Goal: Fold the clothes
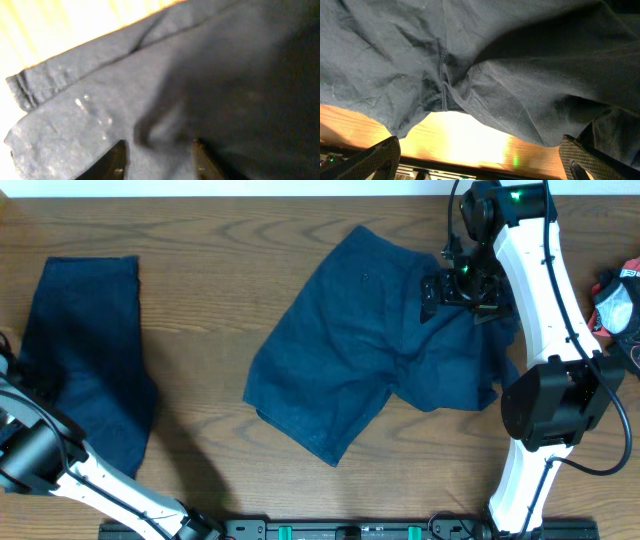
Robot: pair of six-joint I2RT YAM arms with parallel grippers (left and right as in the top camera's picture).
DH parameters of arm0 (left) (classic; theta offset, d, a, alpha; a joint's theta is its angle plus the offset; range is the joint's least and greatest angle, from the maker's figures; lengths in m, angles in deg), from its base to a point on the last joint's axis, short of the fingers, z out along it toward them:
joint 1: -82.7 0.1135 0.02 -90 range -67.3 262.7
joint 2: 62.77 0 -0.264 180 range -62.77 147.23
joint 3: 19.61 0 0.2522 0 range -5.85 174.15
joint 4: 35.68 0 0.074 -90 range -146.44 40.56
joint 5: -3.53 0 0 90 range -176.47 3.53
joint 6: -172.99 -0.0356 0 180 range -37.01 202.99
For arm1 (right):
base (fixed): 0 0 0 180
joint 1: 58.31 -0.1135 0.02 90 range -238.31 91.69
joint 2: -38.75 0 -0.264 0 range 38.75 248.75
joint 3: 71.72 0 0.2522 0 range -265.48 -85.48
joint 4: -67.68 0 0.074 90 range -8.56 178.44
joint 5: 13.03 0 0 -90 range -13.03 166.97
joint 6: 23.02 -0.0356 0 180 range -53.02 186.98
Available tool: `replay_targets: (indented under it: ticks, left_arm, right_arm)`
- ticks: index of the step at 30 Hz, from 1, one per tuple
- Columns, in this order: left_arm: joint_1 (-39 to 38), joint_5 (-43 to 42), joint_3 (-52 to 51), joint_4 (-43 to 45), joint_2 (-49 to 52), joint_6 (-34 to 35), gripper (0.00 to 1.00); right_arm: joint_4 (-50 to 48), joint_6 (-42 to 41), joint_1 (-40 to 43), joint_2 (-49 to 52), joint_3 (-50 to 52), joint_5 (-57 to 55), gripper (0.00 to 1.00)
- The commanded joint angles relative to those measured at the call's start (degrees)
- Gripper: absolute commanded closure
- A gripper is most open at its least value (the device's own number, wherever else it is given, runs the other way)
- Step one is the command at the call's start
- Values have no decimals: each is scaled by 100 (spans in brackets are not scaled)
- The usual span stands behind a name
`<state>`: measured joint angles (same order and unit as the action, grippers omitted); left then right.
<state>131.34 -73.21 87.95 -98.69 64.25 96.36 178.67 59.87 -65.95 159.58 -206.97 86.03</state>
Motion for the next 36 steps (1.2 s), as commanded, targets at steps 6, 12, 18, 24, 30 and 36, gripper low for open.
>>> replay_targets:
  ticks: [6,12,18,24,30,36]
  left_arm:
    - [-468,-789,809,-726,15,313,39]
    - [-704,-1305,1314,-1239,-553,610,39]
    - [-1040,-1447,1333,-1257,-1349,579,36]
    - [-1679,-2946,1333,-1611,-1740,402,36]
    - [-2872,-3512,1331,-1845,-1696,-179,35]
    - [-4186,-3541,1331,-1843,-1563,-330,28]
  right_arm:
    - [7,57,-33,-31,-120,48,1]
    - [-76,164,-31,-31,-120,227,1]
    - [-63,402,-26,-31,-120,413,1]
    - [-319,-170,96,-31,-120,-260,1]
    - [-96,-1047,481,-31,-118,-1631,1]
    - [9,-1193,962,-31,-120,-1703,1]
